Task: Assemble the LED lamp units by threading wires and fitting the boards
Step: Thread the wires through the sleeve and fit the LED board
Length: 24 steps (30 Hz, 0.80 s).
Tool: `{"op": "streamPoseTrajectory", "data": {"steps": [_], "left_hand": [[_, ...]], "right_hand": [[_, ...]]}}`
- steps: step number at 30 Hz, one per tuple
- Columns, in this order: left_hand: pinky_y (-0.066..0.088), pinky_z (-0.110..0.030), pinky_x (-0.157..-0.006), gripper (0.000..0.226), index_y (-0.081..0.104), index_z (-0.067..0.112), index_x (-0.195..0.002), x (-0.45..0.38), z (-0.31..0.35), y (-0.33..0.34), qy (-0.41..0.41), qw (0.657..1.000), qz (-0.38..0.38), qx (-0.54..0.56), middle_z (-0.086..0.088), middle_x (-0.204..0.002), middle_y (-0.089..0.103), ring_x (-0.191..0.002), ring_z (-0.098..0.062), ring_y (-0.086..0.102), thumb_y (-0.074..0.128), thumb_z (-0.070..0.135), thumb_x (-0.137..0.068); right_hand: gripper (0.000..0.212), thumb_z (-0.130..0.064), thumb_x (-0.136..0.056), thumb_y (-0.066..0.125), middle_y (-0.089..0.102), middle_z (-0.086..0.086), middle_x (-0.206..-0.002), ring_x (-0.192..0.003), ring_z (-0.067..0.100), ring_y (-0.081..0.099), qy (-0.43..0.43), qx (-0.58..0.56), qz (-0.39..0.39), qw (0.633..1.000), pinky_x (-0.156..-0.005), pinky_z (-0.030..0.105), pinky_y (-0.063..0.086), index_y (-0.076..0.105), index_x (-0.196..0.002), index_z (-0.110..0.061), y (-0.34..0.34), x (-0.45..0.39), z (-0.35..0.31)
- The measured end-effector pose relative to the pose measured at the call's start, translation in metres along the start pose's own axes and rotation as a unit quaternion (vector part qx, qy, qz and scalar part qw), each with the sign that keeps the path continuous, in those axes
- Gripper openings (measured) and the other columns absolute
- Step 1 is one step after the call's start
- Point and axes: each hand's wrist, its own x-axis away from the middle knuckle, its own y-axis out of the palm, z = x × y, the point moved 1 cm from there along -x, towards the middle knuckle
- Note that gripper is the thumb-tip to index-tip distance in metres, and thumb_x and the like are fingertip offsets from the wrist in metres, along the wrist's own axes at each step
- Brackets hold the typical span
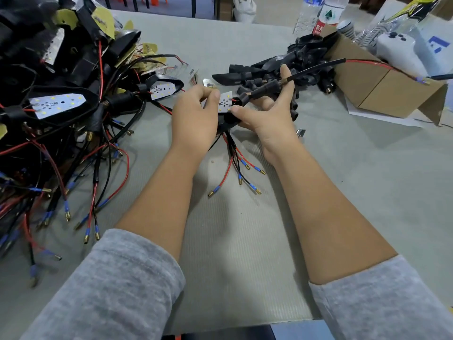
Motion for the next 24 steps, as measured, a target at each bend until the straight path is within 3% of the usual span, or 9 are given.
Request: {"op": "streamPoseTrajectory", "data": {"steps": [4, 7, 8, 10, 12, 17, 21, 22, 24], "left_hand": [[0.040, -0.014, -0.058, 0.024, 0.068, 0.015, -0.084, 0.000, 0.001, 0.002, -0.044, 0.999, -0.011, 0.019, 0.008, -0.072, 0.060, -0.064, -0.001, 0.052, 0.053, 0.029, -0.097], [0.038, -0.010, -0.045, 0.030, 0.058, 0.020, -0.066, 0.000, 0.002, 0.003, -0.066, 0.997, -0.011, 0.040, 0.010, -0.058, 0.052, -0.048, 0.000, 0.047, 0.057, 0.028, -0.095], [0.045, -0.015, -0.052, 0.030, 0.055, 0.020, -0.065, 0.001, 0.002, 0.003, -0.069, 0.996, -0.012, 0.047, 0.009, -0.058, 0.052, -0.050, -0.001, 0.048, 0.058, 0.029, -0.093], [0.057, -0.037, -0.073, 0.027, 0.053, 0.018, -0.069, 0.002, 0.002, 0.002, -0.077, 0.994, -0.014, 0.073, 0.002, -0.067, 0.057, -0.067, -0.018, 0.059, 0.062, 0.030, -0.091], [0.058, -0.047, -0.073, 0.025, 0.049, 0.018, -0.074, 0.002, 0.002, 0.001, -0.086, 0.992, -0.010, 0.094, -0.002, -0.075, 0.059, -0.074, -0.026, 0.063, 0.065, 0.030, -0.089], [0.056, -0.026, -0.054, 0.012, 0.051, 0.020, -0.089, 0.004, 0.005, 0.002, -0.159, 0.957, -0.071, 0.233, -0.003, -0.081, 0.067, -0.053, -0.011, 0.066, 0.058, 0.026, -0.096], [0.052, -0.020, -0.050, 0.017, 0.063, 0.016, -0.083, 0.000, 0.003, -0.002, -0.169, 0.949, -0.060, 0.258, 0.003, -0.060, 0.066, -0.046, -0.007, 0.059, 0.056, 0.022, -0.098], [0.051, -0.019, -0.049, 0.017, 0.064, 0.015, -0.082, -0.002, 0.002, -0.004, -0.173, 0.948, -0.042, 0.265, 0.003, -0.060, 0.064, -0.045, -0.006, 0.057, 0.058, 0.022, -0.097], [0.049, -0.018, -0.048, 0.013, 0.064, 0.016, -0.082, -0.005, -0.001, -0.010, -0.189, 0.938, -0.013, 0.290, 0.004, -0.059, 0.063, -0.044, -0.006, 0.055, 0.063, 0.022, -0.094]], "right_hand": [[0.108, 0.014, -0.074, 0.072, 0.062, 0.025, -0.101, -0.089, 0.026, 0.063, 0.004, -0.031, 0.017, 0.999, -0.090, 0.053, 0.055, 0.011, -0.150, -0.032, 0.000, -0.001, 0.000], [0.106, 0.016, -0.077, 0.068, 0.062, 0.026, -0.103, -0.089, 0.027, 0.062, 0.013, -0.064, 0.027, 0.998, -0.090, 0.052, 0.055, 0.009, -0.151, -0.032, 0.000, -0.002, 0.000], [0.105, 0.016, -0.077, 0.068, 0.062, 0.025, -0.103, -0.089, 0.028, 0.063, 0.015, -0.077, 0.031, 0.996, -0.088, 0.049, 0.056, 0.009, -0.151, -0.031, 0.000, -0.002, 0.001], [0.103, 0.017, -0.079, 0.066, 0.063, 0.020, -0.101, -0.089, 0.029, 0.064, 0.020, -0.110, 0.037, 0.993, -0.084, 0.043, 0.058, 0.010, -0.151, -0.031, 0.001, -0.002, 0.001], [0.101, 0.018, -0.079, 0.064, 0.064, 0.016, -0.101, -0.088, 0.026, 0.065, 0.024, -0.143, 0.040, 0.989, -0.081, 0.041, 0.058, 0.011, -0.150, -0.029, 0.001, -0.003, 0.001], [0.086, 0.015, -0.084, 0.062, 0.061, 0.014, -0.098, -0.090, 0.027, 0.063, 0.038, -0.177, 0.023, 0.983, -0.083, 0.041, 0.058, 0.019, -0.145, -0.026, 0.000, -0.003, -0.003], [0.030, -0.020, -0.099, 0.055, 0.062, 0.011, -0.102, -0.083, 0.026, 0.064, 0.079, -0.171, 0.035, 0.981, -0.075, 0.034, 0.058, 0.045, -0.127, -0.022, -0.001, -0.004, -0.008], [0.024, -0.031, -0.102, 0.047, 0.061, 0.013, -0.105, -0.086, 0.027, 0.064, 0.096, -0.182, 0.040, 0.978, -0.073, 0.033, 0.058, 0.051, -0.123, -0.020, -0.002, -0.005, -0.009], [0.039, -0.042, -0.104, 0.034, 0.058, 0.014, -0.104, -0.088, 0.026, 0.062, 0.113, -0.190, 0.053, 0.974, -0.072, 0.029, 0.056, 0.060, -0.118, -0.016, -0.005, -0.007, -0.008]]}}
